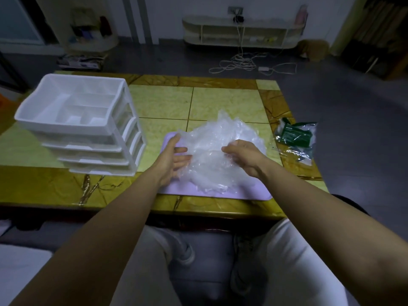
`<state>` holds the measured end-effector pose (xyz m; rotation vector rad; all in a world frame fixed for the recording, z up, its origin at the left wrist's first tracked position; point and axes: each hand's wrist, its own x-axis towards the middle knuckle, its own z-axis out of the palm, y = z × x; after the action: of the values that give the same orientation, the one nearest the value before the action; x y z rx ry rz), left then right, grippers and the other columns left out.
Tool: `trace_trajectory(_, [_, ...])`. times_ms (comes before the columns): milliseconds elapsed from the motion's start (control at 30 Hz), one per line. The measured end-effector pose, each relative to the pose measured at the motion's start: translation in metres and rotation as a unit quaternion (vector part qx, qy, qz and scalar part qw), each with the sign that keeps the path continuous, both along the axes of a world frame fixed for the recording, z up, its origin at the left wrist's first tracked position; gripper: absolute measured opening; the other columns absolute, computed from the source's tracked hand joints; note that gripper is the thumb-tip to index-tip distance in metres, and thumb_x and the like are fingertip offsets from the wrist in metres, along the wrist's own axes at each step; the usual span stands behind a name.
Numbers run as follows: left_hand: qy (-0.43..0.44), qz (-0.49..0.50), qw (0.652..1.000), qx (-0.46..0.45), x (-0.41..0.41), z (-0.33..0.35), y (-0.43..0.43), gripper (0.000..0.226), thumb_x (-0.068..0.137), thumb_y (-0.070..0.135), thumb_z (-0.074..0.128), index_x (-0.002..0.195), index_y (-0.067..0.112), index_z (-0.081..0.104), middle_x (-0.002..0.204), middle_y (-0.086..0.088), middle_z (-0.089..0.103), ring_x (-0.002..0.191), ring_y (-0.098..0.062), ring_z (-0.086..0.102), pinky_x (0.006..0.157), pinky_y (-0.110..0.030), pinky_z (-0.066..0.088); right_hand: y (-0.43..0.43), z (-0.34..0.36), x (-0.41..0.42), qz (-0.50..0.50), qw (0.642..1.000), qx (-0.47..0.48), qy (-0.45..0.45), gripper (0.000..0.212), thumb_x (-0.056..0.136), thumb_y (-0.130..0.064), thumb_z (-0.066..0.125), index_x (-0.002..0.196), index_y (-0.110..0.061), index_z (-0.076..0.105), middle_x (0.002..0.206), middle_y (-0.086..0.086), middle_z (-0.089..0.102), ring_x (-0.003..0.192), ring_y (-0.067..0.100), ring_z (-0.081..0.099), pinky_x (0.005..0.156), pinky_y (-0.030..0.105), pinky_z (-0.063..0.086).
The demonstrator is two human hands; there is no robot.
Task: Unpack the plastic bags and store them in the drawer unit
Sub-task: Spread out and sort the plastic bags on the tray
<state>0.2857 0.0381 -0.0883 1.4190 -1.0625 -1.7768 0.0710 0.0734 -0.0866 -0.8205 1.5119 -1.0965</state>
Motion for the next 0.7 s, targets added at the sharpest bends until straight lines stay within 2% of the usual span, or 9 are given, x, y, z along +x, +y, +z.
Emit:
trace_trajectory(100, [-0.034,-0.108,0.994,0.001,-0.019,0.0,0.005,0.039,0.081,0.053,0.064,0.097,0.017,0.068,0.084,-0.003,0.074,0.079,-0.02,0.07,0.074,-0.03,0.052,0.003,-0.002,-0.002,0.013,0.999,-0.001,-0.03,0.023,0.079,-0.002,0.073,0.075,-0.015,0.054,0.066,0.004,0.06,0.054,0.012,0.057,0.05,0.02,0.045])
trace_trajectory(200, [-0.031,-0.007,0.999,-0.031,-0.037,-0.006,0.005,0.012,0.081,0.021,0.074,0.079,0.011,0.068,0.073,-0.007,0.069,0.069,-0.025,0.061,0.062,-0.025,0.052,0.001,-0.006,-0.01,-0.009,1.0,-0.002,-0.021,0.028,0.077,-0.003,0.075,0.074,-0.016,0.05,0.062,0.005,0.054,0.048,0.012,0.052,0.044,0.02,0.041])
trace_trajectory(267, [-0.025,0.041,0.998,-0.052,-0.038,-0.009,-0.001,0.007,0.085,0.014,0.07,0.085,0.008,0.067,0.075,-0.009,0.063,0.059,-0.018,0.056,0.051,-0.021,0.05,0.004,-0.008,-0.018,0.002,1.0,0.008,-0.012,0.027,0.076,-0.011,0.078,0.08,-0.017,0.052,0.069,0.009,0.057,0.053,0.015,0.052,0.045,0.02,0.038])
trace_trajectory(367, [-0.09,-0.043,0.988,-0.116,-0.038,-0.007,-0.003,0.015,0.085,0.015,0.07,0.096,0.004,0.067,0.068,-0.003,0.059,0.038,-0.002,0.049,0.039,-0.012,0.039,0.006,-0.007,-0.025,0.015,0.999,0.009,-0.049,0.04,0.078,-0.021,0.078,0.11,-0.017,0.055,0.098,0.009,0.07,0.083,0.02,0.067,0.068,0.027,0.051])
trace_trajectory(400, [-0.103,-0.074,0.984,-0.126,-0.038,-0.005,-0.003,0.015,0.085,0.014,0.07,0.094,0.003,0.068,0.065,-0.001,0.06,0.036,0.001,0.049,0.039,-0.011,0.038,0.004,-0.006,-0.027,0.002,0.999,-0.006,-0.046,0.038,0.08,-0.019,0.076,0.112,-0.015,0.058,0.095,0.007,0.071,0.082,0.017,0.068,0.07,0.026,0.052])
trace_trajectory(467, [-0.112,-0.092,0.98,-0.138,-0.037,-0.005,-0.008,0.012,0.084,0.014,0.071,0.09,0.005,0.069,0.062,0.005,0.063,0.041,0.003,0.053,0.043,-0.01,0.04,0.0,-0.007,-0.03,-0.048,0.998,-0.043,-0.009,0.017,0.081,-0.013,0.074,0.097,-0.012,0.067,0.071,0.0,0.067,0.057,0.007,0.06,0.054,0.016,0.048])
trace_trajectory(533, [-0.11,-0.076,0.982,-0.133,-0.035,-0.006,-0.014,0.012,0.082,0.018,0.073,0.089,0.009,0.071,0.068,0.004,0.064,0.05,-0.005,0.055,0.045,-0.012,0.04,-0.002,-0.011,-0.033,-0.099,0.993,-0.054,0.026,0.007,0.083,-0.012,0.072,0.08,-0.013,0.066,0.061,-0.002,0.06,0.047,0.004,0.05,0.046,0.016,0.041])
trace_trajectory(600, [-0.102,-0.062,0.987,-0.111,-0.033,-0.01,-0.02,0.02,0.079,0.028,0.075,0.092,0.013,0.072,0.077,-0.002,0.064,0.062,-0.015,0.05,0.05,-0.018,0.042,-0.004,-0.014,-0.035,-0.115,0.992,-0.055,0.02,0.009,0.087,-0.014,0.067,0.08,-0.014,0.062,0.062,-0.001,0.06,0.048,0.006,0.05,0.048,0.018,0.041])
trace_trajectory(700, [-0.11,-0.061,0.991,-0.042,-0.032,-0.014,-0.022,0.033,0.073,0.036,0.079,0.099,0.016,0.072,0.081,-0.002,0.065,0.065,-0.014,0.053,0.055,-0.02,0.049,-0.006,-0.015,-0.032,-0.099,0.994,-0.043,-0.005,0.004,0.094,-0.014,0.057,0.091,-0.013,0.055,0.056,-0.004,0.067,0.039,0.004,0.048,0.042,0.016,0.038])
